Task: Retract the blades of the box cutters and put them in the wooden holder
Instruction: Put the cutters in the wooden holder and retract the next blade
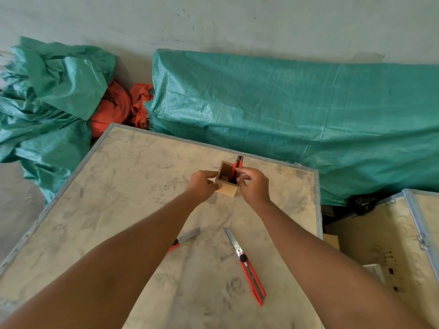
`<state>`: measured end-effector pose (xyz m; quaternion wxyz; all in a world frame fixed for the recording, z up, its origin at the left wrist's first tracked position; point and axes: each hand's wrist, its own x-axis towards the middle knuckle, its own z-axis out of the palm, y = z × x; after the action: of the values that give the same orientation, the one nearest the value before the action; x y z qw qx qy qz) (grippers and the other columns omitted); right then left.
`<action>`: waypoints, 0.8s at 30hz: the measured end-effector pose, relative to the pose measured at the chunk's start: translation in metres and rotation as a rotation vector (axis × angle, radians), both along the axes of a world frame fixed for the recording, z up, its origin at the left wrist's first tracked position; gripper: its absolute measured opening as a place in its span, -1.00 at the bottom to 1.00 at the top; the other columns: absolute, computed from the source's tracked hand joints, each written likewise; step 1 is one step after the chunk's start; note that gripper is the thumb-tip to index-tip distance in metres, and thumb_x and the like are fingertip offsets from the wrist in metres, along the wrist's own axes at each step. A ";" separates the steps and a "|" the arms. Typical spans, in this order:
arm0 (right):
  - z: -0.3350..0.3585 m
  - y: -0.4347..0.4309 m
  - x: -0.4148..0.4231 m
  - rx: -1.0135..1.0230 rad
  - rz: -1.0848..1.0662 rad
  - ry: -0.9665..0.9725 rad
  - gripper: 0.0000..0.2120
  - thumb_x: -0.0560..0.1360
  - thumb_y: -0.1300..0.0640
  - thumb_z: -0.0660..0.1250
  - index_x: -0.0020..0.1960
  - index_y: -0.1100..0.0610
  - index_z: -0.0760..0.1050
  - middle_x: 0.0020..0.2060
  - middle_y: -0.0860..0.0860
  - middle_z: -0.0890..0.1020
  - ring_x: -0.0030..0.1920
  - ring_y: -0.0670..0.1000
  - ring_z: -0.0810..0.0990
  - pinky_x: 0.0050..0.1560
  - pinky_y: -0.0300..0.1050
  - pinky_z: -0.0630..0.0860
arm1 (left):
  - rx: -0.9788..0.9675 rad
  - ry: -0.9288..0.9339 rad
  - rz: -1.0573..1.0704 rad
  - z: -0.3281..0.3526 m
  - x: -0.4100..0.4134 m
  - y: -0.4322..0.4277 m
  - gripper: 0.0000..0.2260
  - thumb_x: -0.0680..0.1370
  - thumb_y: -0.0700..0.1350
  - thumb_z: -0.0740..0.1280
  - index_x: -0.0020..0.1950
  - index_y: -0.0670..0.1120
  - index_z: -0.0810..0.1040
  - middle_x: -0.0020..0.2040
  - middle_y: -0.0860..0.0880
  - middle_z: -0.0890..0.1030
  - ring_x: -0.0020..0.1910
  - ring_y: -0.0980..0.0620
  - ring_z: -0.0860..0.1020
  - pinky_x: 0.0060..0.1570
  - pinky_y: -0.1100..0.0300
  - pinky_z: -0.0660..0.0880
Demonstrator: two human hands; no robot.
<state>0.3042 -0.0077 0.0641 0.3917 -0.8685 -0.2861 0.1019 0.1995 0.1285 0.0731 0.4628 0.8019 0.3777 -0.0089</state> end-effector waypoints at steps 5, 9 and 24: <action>0.004 -0.017 -0.051 -0.011 -0.008 0.139 -0.70 0.54 0.27 0.46 0.27 0.19 0.64 0.20 0.14 0.70 0.14 0.14 0.70 0.12 -0.13 0.62 | 0.002 -0.016 0.027 0.003 -0.052 -0.007 -0.62 0.49 -0.09 0.49 0.29 -0.07 0.60 0.28 -0.02 0.63 -0.02 0.07 0.63 0.13 0.11 0.56; -0.004 -0.022 -0.101 -0.030 0.020 0.313 -0.71 0.54 0.23 0.47 0.26 0.15 0.65 0.15 0.09 0.71 0.12 0.08 0.70 0.08 -0.23 0.57 | -0.029 -0.002 0.127 -0.004 -0.112 -0.010 -0.65 0.46 -0.08 0.52 0.23 -0.06 0.64 0.20 0.01 0.67 -0.10 0.12 0.64 -0.03 0.22 0.53; -0.079 0.018 -0.228 -0.325 0.042 0.610 -0.49 0.50 0.02 0.41 0.45 -0.03 0.49 0.09 0.03 0.66 0.16 0.18 0.69 0.18 0.12 0.66 | 0.239 0.280 -0.051 -0.075 -0.271 0.002 -0.63 0.45 -0.07 0.48 0.26 0.05 0.61 0.18 -0.05 0.60 0.17 -0.11 0.54 0.10 0.02 0.55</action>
<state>0.0763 0.0099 -0.0150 0.3137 -0.8430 -0.1534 0.4091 -0.0711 0.1300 -0.0020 0.3068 0.8514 0.4164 -0.0875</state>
